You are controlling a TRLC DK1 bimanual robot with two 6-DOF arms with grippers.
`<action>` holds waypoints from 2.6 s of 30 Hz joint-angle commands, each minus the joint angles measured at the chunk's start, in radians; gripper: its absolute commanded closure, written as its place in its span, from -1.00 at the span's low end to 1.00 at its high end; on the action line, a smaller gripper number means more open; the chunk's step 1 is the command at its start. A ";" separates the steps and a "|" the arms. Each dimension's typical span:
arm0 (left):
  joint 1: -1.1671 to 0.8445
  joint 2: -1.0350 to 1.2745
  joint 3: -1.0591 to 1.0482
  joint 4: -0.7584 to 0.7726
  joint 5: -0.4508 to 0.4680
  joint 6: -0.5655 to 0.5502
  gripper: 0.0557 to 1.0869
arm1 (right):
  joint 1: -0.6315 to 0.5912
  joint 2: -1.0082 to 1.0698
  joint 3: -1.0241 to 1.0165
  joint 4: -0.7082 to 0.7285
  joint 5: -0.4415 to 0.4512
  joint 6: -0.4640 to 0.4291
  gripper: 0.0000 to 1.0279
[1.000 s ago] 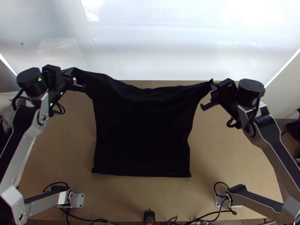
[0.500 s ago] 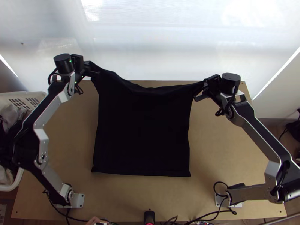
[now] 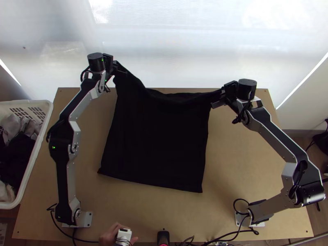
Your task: Fold the t-shirt
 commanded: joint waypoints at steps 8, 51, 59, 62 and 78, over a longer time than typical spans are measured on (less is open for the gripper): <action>-0.053 0.060 0.124 -0.218 -0.013 -0.136 0.26 | -0.013 -0.003 -0.029 0.010 0.001 0.004 0.95; -0.867 -0.643 -0.835 -0.594 0.231 0.055 -0.90 | 0.042 -0.104 -0.072 -0.031 -0.002 0.019 0.95; -0.967 -0.502 -0.741 -0.576 0.232 0.043 -0.90 | 0.049 -0.117 -0.075 -0.033 -0.002 0.019 0.95; -1.007 -0.459 -0.694 -0.574 0.232 0.037 -0.90 | 0.056 -0.117 -0.079 -0.033 -0.001 0.019 0.95; -1.068 -0.263 -0.507 -0.553 0.231 0.000 -0.90 | 0.059 -0.130 -0.092 -0.033 -0.001 0.026 0.95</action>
